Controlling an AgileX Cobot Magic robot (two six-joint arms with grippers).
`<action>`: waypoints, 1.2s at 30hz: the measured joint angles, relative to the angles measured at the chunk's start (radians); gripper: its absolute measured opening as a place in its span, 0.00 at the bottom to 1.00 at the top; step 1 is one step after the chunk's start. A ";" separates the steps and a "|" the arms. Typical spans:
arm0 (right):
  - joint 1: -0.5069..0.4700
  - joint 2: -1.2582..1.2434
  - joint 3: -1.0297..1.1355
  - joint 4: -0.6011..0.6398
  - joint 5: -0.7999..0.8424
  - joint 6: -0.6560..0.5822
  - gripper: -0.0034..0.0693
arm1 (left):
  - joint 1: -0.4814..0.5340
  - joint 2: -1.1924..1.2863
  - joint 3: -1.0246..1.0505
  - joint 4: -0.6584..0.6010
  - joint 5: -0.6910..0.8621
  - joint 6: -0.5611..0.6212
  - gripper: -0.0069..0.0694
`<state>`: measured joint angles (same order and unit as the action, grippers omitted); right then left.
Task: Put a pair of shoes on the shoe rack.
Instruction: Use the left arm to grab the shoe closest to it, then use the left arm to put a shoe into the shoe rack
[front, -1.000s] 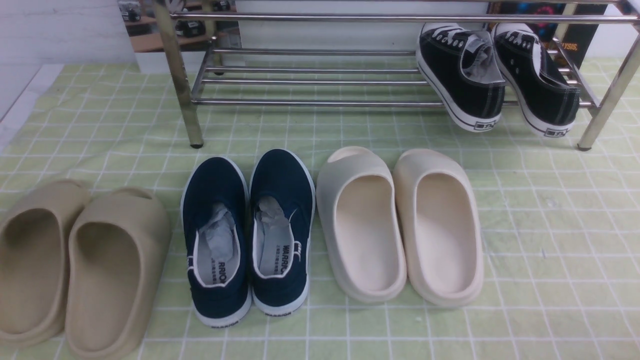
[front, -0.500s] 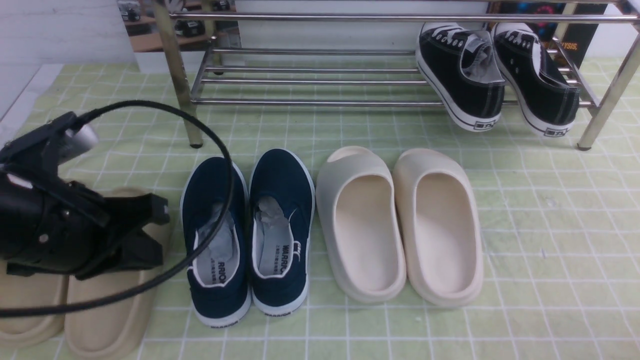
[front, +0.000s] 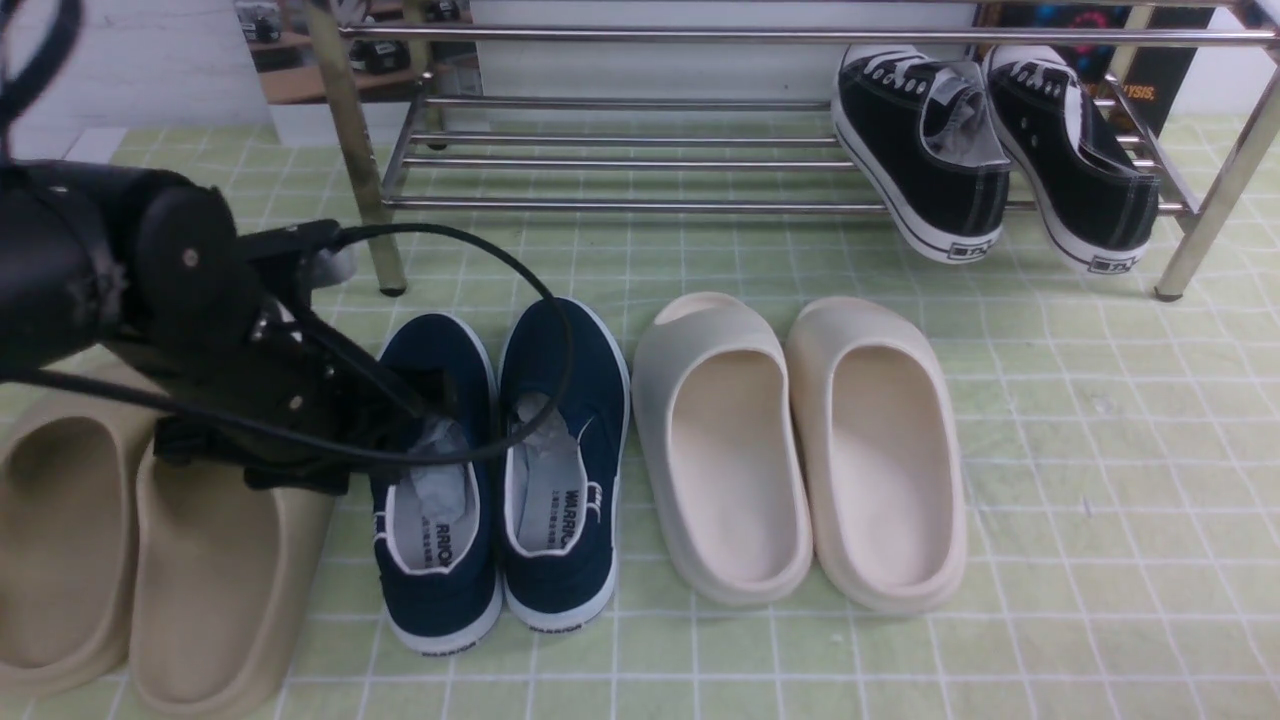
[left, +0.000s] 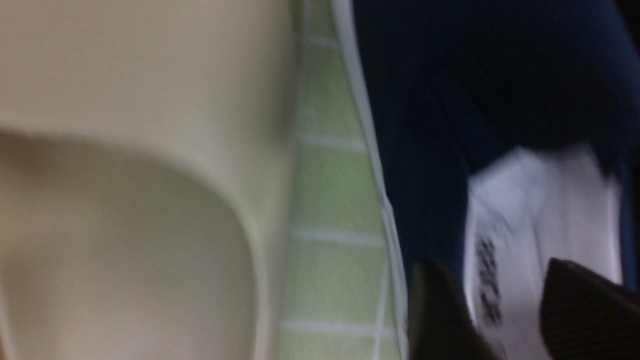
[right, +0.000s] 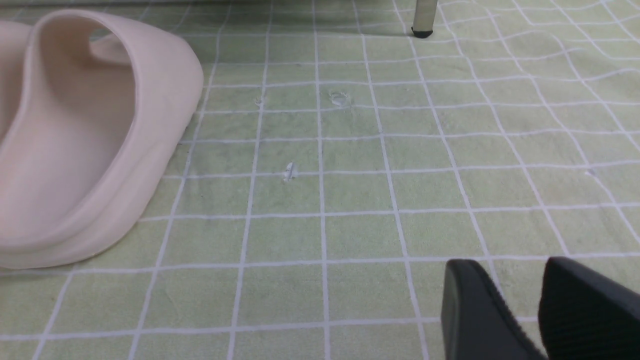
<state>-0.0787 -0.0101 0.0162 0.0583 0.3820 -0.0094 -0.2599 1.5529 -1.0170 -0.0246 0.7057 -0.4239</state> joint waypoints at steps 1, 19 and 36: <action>0.000 0.000 0.000 0.000 0.000 0.000 0.38 | 0.000 0.026 -0.004 0.013 -0.022 -0.022 0.58; 0.000 0.000 0.000 0.000 0.000 0.000 0.38 | -0.005 0.089 -0.049 0.088 0.037 -0.057 0.10; 0.000 0.000 0.000 0.001 0.000 0.000 0.38 | -0.005 0.421 -0.904 0.035 0.487 0.204 0.10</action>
<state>-0.0787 -0.0101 0.0162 0.0592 0.3820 -0.0094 -0.2645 1.9742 -1.9206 0.0099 1.1929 -0.2201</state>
